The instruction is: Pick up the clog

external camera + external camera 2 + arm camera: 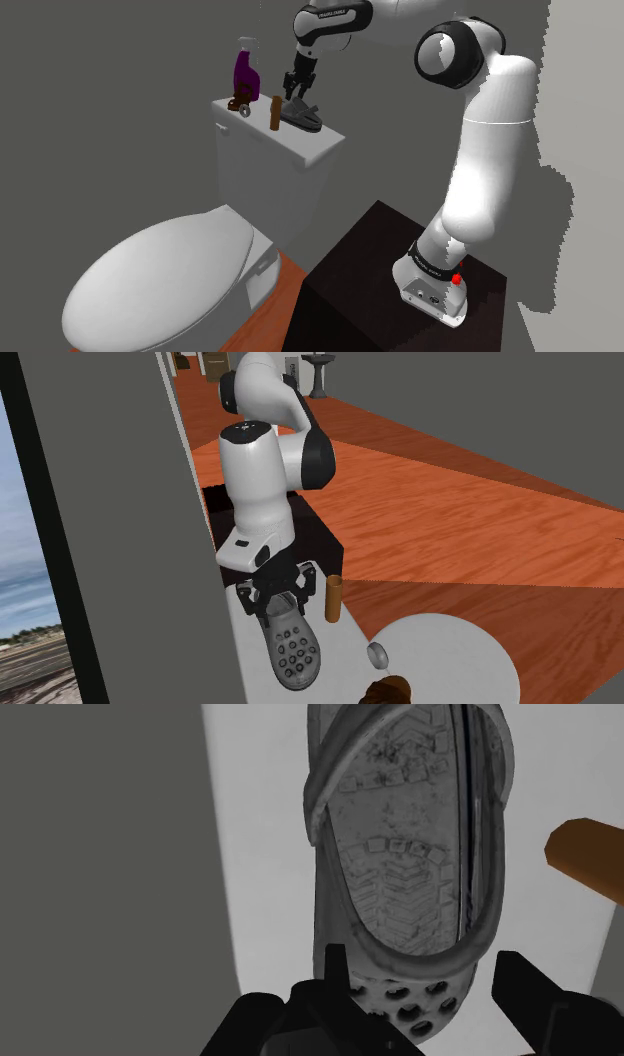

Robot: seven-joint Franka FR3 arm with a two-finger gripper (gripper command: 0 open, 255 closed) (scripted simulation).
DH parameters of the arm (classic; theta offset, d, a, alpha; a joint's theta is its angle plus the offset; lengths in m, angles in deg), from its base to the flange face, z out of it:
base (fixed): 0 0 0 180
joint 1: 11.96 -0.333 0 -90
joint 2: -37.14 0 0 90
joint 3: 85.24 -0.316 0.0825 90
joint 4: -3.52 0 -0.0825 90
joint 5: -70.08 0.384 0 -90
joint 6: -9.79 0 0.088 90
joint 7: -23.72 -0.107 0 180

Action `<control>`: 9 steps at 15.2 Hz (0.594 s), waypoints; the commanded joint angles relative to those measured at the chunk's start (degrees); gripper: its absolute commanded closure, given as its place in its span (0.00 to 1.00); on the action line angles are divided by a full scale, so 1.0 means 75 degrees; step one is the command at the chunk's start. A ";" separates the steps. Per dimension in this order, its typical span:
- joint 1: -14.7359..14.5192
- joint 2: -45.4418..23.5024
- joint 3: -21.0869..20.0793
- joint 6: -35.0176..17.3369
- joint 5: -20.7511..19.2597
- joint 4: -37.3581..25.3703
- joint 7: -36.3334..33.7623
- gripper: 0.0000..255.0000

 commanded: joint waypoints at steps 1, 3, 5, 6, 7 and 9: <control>0.0002 -0.0007 0.0001 0.0006 -0.0002 0.0016 0.0002 1.00; 0.0001 -0.0007 0.0001 0.0010 -0.0002 0.0011 0.0000 1.00; -0.0005 -0.0009 0.0001 0.0097 -0.0010 -0.0079 -0.0022 1.00; -0.0003 0.0007 0.0004 0.0191 -0.0019 -0.0158 -0.0034 1.00; -0.0001 0.0019 0.0007 0.0288 -0.0027 -0.0242 -0.0045 1.00; 0.0004 0.0042 0.0013 0.0481 -0.0041 -0.0415 -0.0068 1.00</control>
